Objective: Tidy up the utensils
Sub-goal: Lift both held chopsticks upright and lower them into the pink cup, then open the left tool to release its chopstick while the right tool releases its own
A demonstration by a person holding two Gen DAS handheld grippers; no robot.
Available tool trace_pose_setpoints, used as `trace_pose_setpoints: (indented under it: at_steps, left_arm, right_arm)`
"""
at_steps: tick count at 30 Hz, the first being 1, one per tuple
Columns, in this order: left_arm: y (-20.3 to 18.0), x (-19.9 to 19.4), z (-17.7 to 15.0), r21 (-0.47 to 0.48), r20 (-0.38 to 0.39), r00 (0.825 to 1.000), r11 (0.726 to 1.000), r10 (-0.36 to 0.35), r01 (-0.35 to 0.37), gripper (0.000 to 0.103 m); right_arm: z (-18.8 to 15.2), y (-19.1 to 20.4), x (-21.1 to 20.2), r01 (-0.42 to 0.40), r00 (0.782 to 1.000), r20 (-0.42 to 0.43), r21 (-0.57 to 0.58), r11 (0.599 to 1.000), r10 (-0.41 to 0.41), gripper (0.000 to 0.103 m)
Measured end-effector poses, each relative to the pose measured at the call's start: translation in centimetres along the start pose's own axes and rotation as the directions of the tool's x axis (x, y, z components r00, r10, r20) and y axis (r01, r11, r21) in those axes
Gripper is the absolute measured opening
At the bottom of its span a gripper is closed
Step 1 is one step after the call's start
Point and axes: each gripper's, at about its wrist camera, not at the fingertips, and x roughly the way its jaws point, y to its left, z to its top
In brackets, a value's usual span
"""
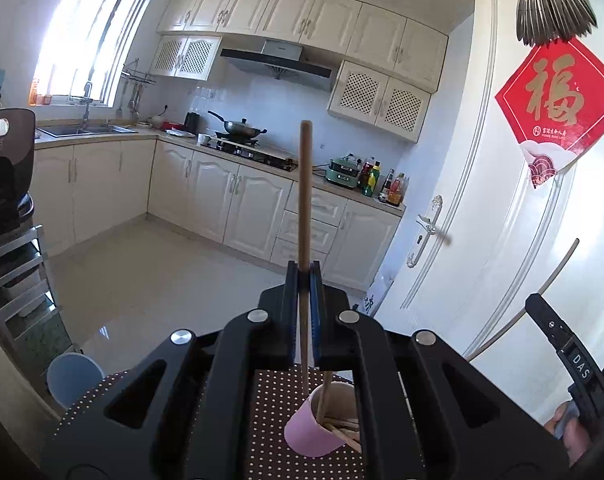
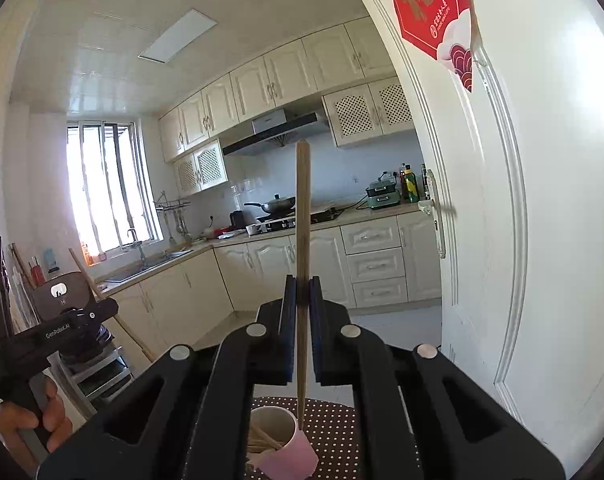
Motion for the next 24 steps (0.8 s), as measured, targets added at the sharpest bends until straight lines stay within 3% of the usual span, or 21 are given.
trace_pose_setpoints:
  at_steps: [10, 24]
  left_arm:
    - [0.4, 3.2, -2.6, -0.001, -0.093, 0.994, 0.998, -0.055, 0.055, 0.006]
    - [0.4, 3.0, -2.8, -0.002, -0.121, 0.988, 0.995, -0.099, 0.099, 0.007]
  right_arm:
    - [-1.8, 0.6, 2.5, -0.046, 0.998, -0.055, -0.029, 0.999, 0.045, 0.005]
    - [-2.7, 1.0, 3.5, -0.071, 0.99, -0.129, -0.035, 0.997, 0.066, 0.005]
